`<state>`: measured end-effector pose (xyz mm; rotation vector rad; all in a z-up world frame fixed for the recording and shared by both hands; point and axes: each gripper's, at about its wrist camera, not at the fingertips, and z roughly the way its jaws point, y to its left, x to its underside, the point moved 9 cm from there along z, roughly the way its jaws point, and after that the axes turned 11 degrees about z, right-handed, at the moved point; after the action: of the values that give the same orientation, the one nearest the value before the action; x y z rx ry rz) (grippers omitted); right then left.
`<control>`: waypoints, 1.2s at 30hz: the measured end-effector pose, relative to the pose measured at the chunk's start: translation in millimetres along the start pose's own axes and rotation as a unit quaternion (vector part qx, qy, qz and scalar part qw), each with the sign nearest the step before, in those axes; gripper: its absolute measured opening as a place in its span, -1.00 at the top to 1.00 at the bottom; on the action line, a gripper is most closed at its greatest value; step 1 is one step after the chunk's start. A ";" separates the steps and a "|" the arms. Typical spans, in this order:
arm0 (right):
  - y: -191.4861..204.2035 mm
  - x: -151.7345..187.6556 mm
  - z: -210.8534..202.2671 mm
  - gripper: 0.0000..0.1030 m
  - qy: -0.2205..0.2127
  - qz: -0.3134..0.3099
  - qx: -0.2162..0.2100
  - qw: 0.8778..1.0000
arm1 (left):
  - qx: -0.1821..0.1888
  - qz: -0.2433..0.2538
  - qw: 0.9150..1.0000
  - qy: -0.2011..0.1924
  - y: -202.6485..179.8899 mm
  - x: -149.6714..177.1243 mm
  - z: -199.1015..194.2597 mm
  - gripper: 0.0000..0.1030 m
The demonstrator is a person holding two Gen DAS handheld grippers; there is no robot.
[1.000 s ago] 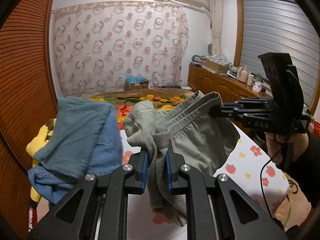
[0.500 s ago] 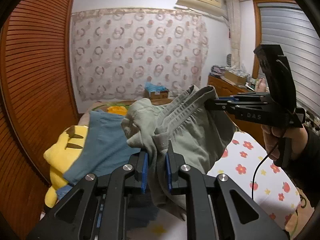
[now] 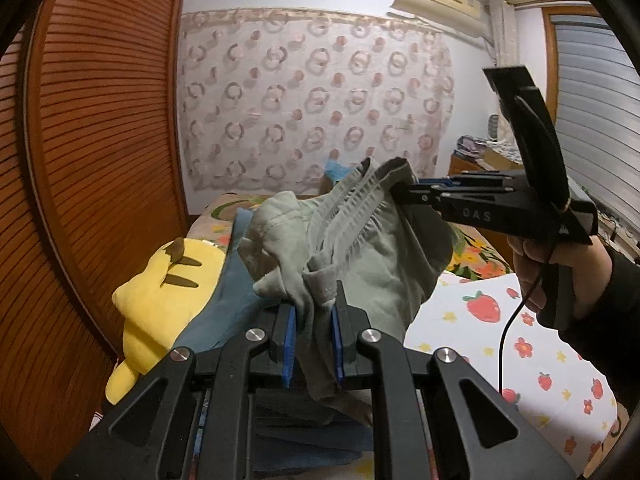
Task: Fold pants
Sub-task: 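Lift the folded pants with both grippers and carry them toward the jeans stack, then lower the pants onto the blue jeans stack and open both grippers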
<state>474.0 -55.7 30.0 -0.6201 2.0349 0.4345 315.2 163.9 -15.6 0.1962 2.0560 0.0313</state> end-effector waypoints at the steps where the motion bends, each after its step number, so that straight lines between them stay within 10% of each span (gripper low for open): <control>1: 2.2 -2.8 5.8 0.76 0.001 -0.003 -0.001 1.000 | -0.001 -0.003 1.000 0.000 2.0 2.4 0.6 0.70; 28: 47.5 -4.5 116.1 0.76 0.008 -0.064 -0.021 0.998 | -0.035 -0.069 0.996 0.037 42.0 50.0 20.3 0.69; 36: 38.9 -22.3 82.7 0.40 -0.021 -0.034 -0.028 0.999 | -0.052 -0.066 0.996 0.020 49.3 34.9 2.9 -0.01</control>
<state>517.6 25.3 10.0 -0.7053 1.9617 0.4613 307.9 217.7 -42.3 -0.0040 2.0968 0.0612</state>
